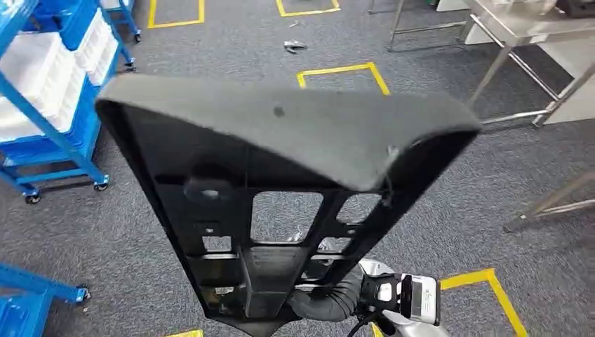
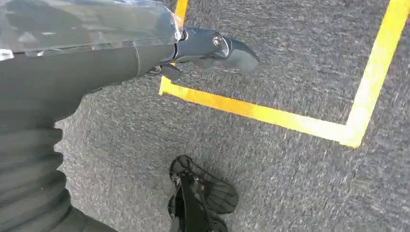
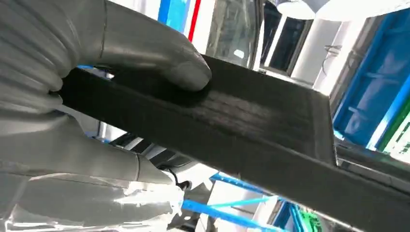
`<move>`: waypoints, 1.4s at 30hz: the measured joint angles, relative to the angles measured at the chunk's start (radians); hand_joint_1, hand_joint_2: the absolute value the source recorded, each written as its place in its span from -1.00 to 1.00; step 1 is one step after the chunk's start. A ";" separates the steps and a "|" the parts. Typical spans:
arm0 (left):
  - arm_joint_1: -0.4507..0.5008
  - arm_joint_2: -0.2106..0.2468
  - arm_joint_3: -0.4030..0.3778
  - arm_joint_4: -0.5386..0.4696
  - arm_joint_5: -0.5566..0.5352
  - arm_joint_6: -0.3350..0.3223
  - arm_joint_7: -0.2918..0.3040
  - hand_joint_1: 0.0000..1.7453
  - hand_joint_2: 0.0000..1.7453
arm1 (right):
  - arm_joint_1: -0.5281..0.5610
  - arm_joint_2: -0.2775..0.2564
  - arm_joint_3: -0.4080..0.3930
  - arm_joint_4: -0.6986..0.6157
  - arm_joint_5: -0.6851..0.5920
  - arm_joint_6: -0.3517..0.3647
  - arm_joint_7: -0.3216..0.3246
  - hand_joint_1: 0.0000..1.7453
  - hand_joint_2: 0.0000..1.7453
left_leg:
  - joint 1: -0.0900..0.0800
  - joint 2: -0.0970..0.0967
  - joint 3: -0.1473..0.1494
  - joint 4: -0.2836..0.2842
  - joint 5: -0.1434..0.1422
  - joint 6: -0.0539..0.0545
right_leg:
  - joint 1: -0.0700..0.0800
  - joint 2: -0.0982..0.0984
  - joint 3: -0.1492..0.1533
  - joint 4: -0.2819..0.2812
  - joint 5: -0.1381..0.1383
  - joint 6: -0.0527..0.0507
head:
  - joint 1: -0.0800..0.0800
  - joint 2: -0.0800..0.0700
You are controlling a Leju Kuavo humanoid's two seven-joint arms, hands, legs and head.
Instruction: Take the parts from the cabinet and place them on the table.
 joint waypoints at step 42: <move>-0.002 0.024 0.018 -0.001 -0.045 -0.056 -0.017 -1.00 1.00 | -0.027 0.043 0.064 0.047 -0.026 -0.001 0.022 0.78 1.00 | 0.007 -0.022 0.115 -0.287 0.132 0.042 | -0.003 -0.004 -0.084 0.132 -0.064 0.056 | 0.008 0.000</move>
